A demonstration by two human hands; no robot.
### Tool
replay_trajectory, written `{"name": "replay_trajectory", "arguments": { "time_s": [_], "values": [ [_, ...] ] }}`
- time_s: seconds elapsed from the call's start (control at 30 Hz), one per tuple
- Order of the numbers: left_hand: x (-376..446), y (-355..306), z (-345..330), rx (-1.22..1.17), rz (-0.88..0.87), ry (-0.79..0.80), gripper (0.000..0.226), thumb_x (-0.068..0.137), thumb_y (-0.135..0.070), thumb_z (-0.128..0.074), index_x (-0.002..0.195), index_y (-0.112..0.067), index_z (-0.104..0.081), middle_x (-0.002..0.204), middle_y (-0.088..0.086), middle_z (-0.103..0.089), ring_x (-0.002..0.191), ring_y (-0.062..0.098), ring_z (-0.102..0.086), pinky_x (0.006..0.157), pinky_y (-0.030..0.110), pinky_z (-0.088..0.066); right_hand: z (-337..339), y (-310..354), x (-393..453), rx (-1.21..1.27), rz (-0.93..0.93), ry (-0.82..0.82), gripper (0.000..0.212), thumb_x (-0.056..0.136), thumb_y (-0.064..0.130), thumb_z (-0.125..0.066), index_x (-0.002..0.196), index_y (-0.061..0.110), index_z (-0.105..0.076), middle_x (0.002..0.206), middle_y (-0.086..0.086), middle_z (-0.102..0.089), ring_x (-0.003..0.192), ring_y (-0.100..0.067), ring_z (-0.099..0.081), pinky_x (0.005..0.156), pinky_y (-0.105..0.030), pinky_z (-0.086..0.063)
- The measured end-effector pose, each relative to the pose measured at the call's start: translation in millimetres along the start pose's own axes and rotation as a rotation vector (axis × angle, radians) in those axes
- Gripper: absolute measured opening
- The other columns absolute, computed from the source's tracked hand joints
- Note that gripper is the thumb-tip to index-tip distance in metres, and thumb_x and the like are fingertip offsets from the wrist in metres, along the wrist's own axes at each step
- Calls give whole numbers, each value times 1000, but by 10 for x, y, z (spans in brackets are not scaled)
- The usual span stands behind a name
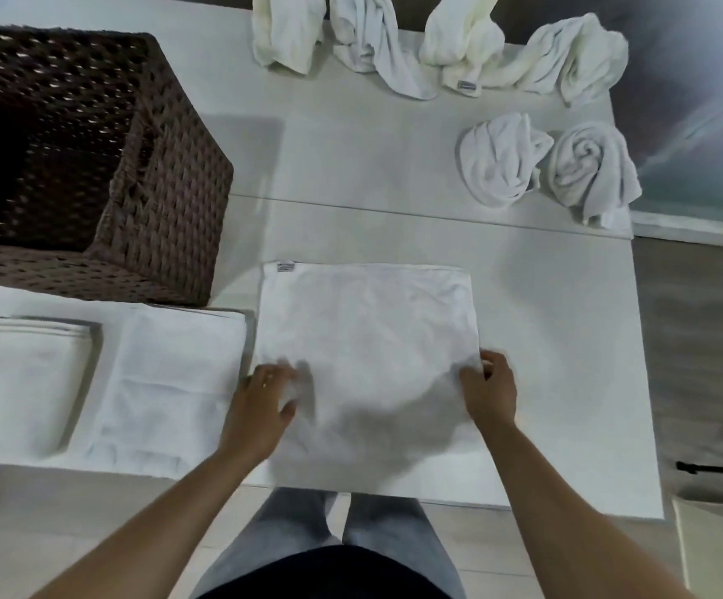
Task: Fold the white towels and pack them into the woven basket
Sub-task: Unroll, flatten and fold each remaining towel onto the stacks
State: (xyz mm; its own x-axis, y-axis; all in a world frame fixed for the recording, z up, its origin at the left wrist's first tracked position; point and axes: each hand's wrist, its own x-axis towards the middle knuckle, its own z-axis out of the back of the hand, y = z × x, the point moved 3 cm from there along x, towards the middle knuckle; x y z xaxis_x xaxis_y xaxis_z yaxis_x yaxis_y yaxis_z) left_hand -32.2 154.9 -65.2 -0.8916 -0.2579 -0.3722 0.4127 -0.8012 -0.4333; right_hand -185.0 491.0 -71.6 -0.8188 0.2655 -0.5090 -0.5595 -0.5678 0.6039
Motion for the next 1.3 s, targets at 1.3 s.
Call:
{"name": "replay_trajectory", "arguments": {
  "time_s": [1.3],
  "values": [
    [-1903,-366,-538,-1048,722,-294,23,94,-2,-60,116,-7,-56,98,22,-64,66,32,-66,62,39,-62,1074,-1833,-1394,788,-246,23,29,96,1,-64,114,23,-70,81,-5,-61,59,-14,-48,59,-27,-49]
  ]
}}
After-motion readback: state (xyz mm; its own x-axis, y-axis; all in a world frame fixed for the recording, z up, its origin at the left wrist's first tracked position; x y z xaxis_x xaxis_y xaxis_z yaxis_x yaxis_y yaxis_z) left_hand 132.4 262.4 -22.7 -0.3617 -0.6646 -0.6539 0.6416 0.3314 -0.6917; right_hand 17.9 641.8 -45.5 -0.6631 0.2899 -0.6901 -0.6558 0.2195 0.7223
